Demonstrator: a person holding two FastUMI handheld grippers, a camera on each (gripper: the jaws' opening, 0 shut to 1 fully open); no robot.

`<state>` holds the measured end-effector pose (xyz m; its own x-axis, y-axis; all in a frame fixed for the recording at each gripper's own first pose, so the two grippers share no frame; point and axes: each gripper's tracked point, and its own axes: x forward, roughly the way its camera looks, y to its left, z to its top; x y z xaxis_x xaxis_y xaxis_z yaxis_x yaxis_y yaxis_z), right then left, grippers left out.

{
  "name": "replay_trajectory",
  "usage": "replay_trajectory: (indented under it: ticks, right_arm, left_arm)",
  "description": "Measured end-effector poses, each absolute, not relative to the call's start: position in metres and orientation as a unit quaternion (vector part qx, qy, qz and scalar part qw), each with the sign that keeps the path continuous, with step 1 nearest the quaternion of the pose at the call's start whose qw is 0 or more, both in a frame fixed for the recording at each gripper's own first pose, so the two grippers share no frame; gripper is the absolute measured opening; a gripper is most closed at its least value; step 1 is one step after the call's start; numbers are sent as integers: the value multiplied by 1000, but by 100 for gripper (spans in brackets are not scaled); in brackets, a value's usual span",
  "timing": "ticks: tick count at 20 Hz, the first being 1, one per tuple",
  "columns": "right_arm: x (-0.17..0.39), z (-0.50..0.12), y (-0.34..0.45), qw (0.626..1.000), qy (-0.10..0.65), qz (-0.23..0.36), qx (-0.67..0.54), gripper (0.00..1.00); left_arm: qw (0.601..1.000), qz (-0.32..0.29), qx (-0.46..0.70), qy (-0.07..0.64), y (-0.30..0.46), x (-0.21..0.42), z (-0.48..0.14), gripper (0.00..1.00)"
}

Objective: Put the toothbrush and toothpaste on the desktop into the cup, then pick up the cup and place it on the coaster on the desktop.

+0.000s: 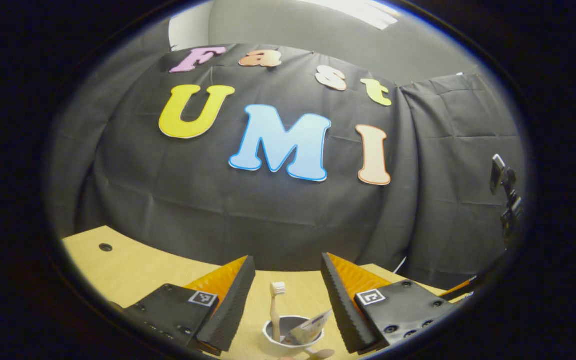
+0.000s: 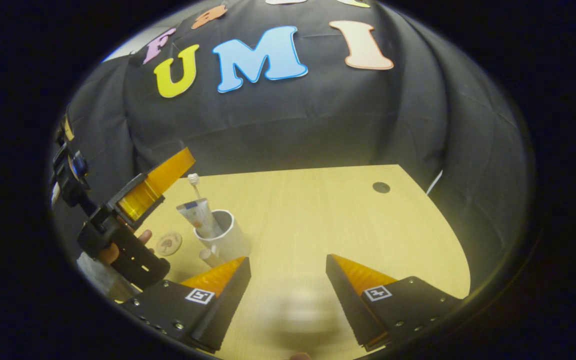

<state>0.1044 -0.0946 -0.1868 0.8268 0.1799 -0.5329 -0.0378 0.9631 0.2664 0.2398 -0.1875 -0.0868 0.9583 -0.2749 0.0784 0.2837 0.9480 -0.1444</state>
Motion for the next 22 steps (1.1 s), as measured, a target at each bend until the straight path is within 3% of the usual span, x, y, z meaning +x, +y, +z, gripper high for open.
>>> replay_trajectory:
  ticks: [6,8,22]
  right_arm:
    - [112,-181,-61,946,293,79,113,92]
    - [114,-178,-44,945,296,94,104,92]
    - [140,-215,33,912,382,124,83,93]
  left_arm:
    - [987,-122,-102,-22,-148,225,-69,86]
    - [988,-111,-106,-17,-132,219,-65,97]
    - [994,-49,-95,19,-35,187,-73,96]
